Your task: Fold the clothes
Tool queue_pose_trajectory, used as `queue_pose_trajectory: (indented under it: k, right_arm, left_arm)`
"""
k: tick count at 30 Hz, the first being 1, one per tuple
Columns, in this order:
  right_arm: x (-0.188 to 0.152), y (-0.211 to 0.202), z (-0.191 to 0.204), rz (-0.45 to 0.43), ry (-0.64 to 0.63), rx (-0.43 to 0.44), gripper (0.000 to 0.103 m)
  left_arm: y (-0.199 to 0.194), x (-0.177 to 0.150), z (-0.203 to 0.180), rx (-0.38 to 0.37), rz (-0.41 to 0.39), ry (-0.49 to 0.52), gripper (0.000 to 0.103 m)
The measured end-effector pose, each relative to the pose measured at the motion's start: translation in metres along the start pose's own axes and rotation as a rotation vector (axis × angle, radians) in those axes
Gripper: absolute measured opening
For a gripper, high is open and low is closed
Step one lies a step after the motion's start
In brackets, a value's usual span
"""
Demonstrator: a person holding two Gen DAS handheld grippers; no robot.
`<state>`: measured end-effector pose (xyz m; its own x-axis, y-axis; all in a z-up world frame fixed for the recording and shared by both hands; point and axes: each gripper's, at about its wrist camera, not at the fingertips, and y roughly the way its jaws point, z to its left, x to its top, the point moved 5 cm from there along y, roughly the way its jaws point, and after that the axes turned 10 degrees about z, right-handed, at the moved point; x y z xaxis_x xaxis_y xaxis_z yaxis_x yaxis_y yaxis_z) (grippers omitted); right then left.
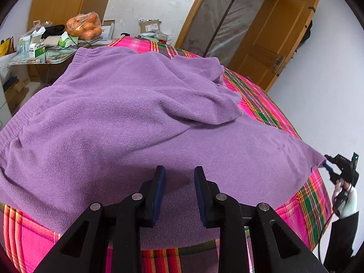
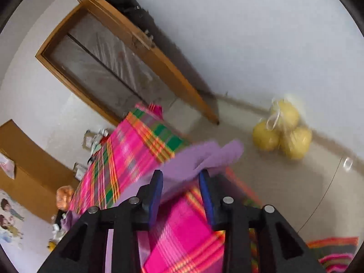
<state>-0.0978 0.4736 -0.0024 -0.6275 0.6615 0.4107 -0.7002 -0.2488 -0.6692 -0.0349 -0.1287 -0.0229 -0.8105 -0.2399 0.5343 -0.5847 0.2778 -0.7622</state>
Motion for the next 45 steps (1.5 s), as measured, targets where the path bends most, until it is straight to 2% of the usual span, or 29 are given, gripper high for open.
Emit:
queue_pose_trajectory:
  k: [3,8,10,11,13,17,20,24,30,34,37,39,40,41,43,45]
  right_arm:
    - [-0.015,0.002,-0.005,0.043,0.019,0.031,0.035]
    - [-0.033,-0.015,-0.009,0.016,0.045,0.056,0.038]
    - [-0.039,-0.023,-0.008,-0.007,0.035,0.068,0.038]
    - [-0.043,-0.025,-0.006,-0.015,0.029,0.075,0.042]
    - [-0.046,-0.018,0.005,0.028,-0.014,0.104,0.044]
    - [-0.059,0.002,0.026,0.106,-0.086,0.136,0.046]
    - [-0.067,0.018,0.040,0.155,-0.115,0.150,0.047]
    - [-0.069,0.027,0.048,0.156,-0.148,0.128,0.049]
    - [-0.068,0.025,0.052,0.140,-0.157,0.104,0.051]
    - [-0.066,0.030,0.061,0.150,-0.190,0.101,0.052]
    - [-0.062,0.038,0.066,0.146,-0.214,0.053,0.052]
    - [-0.058,0.043,0.065,0.146,-0.215,0.033,0.047]
    - [-0.056,0.045,0.064,0.148,-0.213,0.020,0.038]
    - [-0.055,0.046,0.063,0.151,-0.212,0.006,0.022]
    - [-0.053,0.048,0.059,0.156,-0.207,-0.010,0.004]
    - [-0.050,0.045,0.054,0.160,-0.192,0.008,0.003]
  left_arm:
    - [0.000,0.000,0.002,-0.007,-0.001,-0.006,0.027]
    - [-0.006,-0.001,0.010,-0.033,-0.010,-0.050,0.027]
    - [-0.017,-0.004,0.018,-0.044,-0.040,-0.082,0.027]
    - [-0.023,-0.005,0.023,-0.050,-0.057,-0.099,0.027]
    - [-0.035,-0.009,0.033,-0.051,-0.093,-0.132,0.027]
    - [-0.068,-0.020,0.059,0.055,-0.186,-0.202,0.029]
    - [-0.090,-0.033,0.082,0.133,-0.239,-0.271,0.041]
    - [-0.100,-0.047,0.108,0.175,-0.244,-0.366,0.043]
    - [-0.095,-0.053,0.130,0.150,-0.239,-0.492,0.044]
    - [-0.088,-0.049,0.131,0.109,-0.232,-0.525,0.048]
    - [-0.081,-0.041,0.130,0.065,-0.222,-0.540,0.048]
    - [-0.077,-0.035,0.128,0.086,-0.216,-0.525,0.048]
    - [-0.076,-0.033,0.127,0.095,-0.214,-0.515,0.048]
    - [-0.075,-0.031,0.126,0.099,-0.210,-0.508,0.046]
    - [-0.072,-0.030,0.127,0.107,-0.196,-0.502,0.030]
    - [-0.071,-0.030,0.132,0.114,-0.181,-0.507,0.011]
